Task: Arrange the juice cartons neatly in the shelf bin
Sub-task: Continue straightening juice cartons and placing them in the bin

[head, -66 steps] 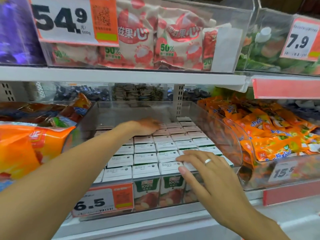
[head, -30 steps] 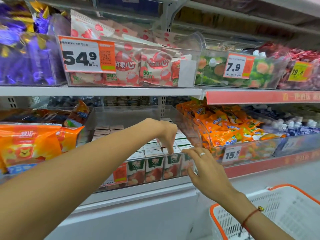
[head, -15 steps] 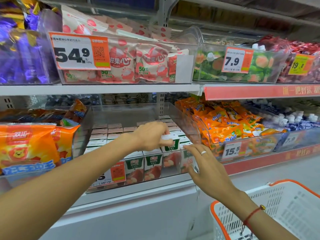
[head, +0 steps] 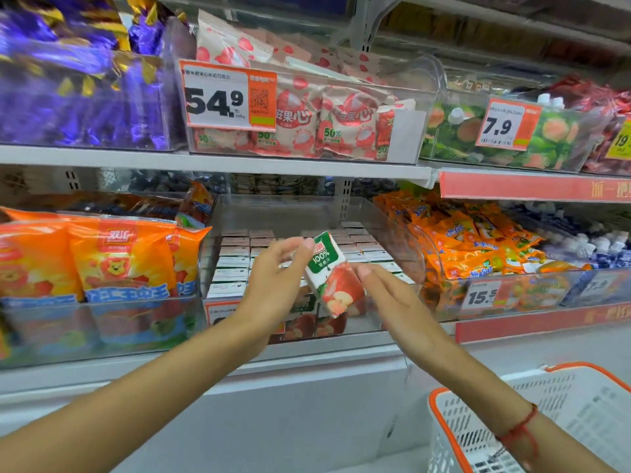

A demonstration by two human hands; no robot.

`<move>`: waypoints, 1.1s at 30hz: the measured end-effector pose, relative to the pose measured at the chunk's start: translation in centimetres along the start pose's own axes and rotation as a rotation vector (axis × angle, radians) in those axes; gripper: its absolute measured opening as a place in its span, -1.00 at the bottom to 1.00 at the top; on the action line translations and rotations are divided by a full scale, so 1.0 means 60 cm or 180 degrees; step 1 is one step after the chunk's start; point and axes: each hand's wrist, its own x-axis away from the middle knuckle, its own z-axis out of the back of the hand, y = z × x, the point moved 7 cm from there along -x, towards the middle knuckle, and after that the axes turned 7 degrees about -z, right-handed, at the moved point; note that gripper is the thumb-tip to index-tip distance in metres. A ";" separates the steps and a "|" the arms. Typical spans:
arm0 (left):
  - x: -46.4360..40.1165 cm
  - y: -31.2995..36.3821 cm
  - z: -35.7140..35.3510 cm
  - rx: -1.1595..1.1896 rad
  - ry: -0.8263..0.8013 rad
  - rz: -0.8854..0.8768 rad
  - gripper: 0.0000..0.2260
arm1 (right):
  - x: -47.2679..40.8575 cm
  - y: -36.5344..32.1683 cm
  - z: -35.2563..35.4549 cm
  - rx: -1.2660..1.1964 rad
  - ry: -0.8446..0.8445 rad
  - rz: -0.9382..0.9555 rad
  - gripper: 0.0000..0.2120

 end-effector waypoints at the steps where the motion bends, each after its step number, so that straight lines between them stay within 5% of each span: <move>1: 0.017 -0.007 0.012 0.0005 -0.0039 0.0141 -0.83 | 0.003 -0.003 -0.023 -0.0118 -0.0230 -0.0122 -0.78; 8: 0.093 -0.048 0.069 0.0059 -0.0483 0.0803 -0.79 | 0.040 0.023 -0.116 -0.0495 -0.0984 -0.0615 -0.71; 33: 0.100 -0.066 0.085 -0.0093 -0.0775 0.1074 -0.73 | 0.019 0.052 -0.147 -0.0791 -0.0993 -0.1025 -0.70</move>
